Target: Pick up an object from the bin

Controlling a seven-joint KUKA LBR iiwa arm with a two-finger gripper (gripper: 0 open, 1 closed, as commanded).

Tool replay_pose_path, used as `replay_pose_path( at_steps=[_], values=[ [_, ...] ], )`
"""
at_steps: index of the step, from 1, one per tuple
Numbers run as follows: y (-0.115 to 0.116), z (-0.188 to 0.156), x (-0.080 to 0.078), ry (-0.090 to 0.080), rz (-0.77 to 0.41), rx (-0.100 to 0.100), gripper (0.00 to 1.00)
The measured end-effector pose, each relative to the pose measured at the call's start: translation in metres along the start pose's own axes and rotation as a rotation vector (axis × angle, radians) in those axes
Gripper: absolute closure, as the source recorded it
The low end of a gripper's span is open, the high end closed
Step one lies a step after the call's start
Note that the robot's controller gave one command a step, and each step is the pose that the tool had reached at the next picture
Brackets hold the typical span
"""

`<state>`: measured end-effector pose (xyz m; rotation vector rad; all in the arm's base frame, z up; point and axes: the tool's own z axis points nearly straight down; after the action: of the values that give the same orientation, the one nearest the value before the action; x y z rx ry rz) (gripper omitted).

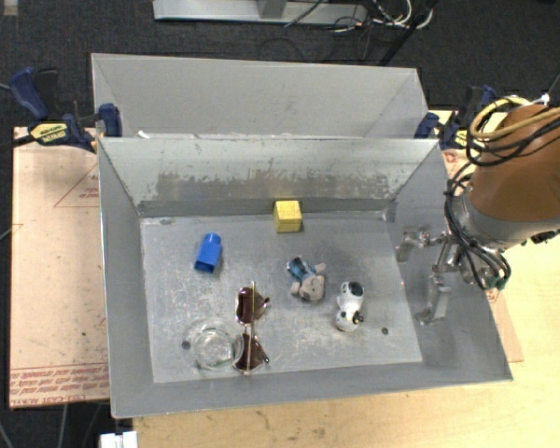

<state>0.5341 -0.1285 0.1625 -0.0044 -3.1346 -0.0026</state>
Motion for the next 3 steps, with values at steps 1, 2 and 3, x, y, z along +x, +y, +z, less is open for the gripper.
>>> replay_pose_path(
  at_steps=[1,2,3],
  values=[
    [0.001,-0.004,-0.002,-0.008,-0.003,0.001,0.0],
    [0.082,0.039,-0.021,-0.009,-0.085,0.001,0.0],
    [0.142,0.066,-0.025,-0.006,-0.1,0.0,0.0]
  ],
)
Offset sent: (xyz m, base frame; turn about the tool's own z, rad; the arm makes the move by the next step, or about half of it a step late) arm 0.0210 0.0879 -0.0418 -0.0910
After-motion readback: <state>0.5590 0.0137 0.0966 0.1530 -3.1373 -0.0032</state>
